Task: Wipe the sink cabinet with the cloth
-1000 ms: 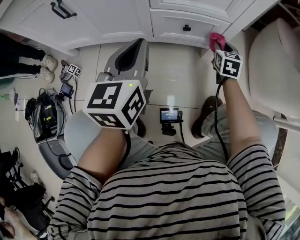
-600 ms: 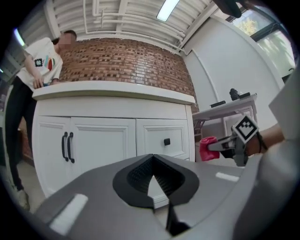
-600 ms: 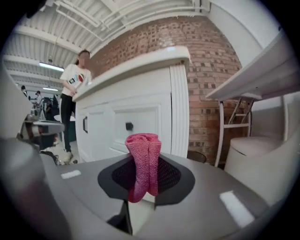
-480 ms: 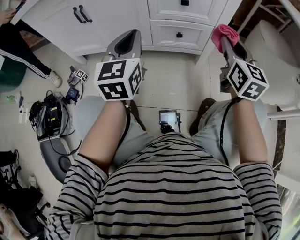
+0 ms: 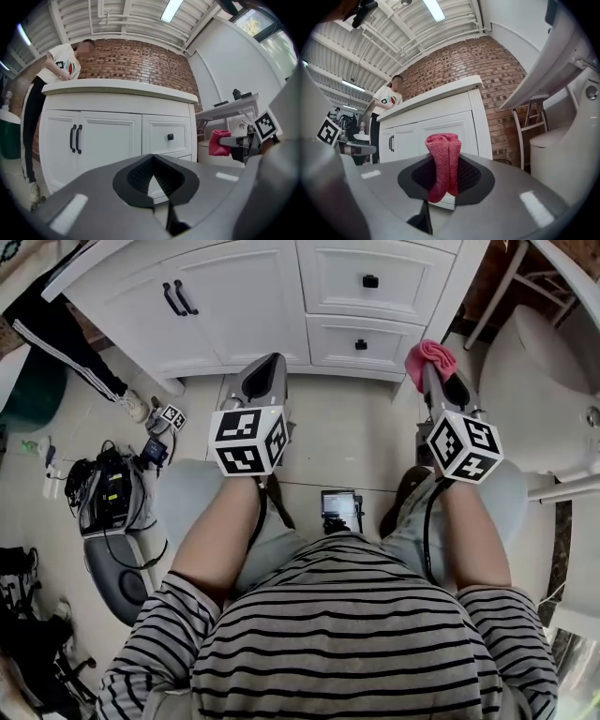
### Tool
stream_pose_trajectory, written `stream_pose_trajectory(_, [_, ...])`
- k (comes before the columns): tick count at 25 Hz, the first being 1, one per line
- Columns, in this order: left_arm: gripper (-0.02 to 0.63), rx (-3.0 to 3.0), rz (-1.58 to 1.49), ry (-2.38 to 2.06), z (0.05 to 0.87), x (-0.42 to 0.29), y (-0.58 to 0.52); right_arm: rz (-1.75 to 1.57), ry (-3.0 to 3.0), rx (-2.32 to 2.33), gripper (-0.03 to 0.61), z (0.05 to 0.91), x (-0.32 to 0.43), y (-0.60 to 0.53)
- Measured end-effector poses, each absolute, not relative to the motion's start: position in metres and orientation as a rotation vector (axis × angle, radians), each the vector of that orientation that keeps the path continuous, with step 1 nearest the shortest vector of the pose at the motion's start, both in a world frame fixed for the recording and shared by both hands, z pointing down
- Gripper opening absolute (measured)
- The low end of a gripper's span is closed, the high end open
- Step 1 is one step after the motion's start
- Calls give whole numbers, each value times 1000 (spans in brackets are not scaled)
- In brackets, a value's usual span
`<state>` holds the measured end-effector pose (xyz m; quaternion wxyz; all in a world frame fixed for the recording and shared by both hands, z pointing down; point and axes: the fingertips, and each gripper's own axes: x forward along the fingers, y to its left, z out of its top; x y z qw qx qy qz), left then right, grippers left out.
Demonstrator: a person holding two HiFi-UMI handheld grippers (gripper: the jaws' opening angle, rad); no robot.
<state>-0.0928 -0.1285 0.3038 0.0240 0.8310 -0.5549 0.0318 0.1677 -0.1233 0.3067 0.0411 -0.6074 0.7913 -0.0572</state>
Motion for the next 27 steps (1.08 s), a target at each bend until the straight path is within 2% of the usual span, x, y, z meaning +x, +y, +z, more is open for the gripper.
stream_pose_trajectory(27, [0,2590,121,-1680,306,-80,-132,-177,2455,-1876,89,308,164,-126])
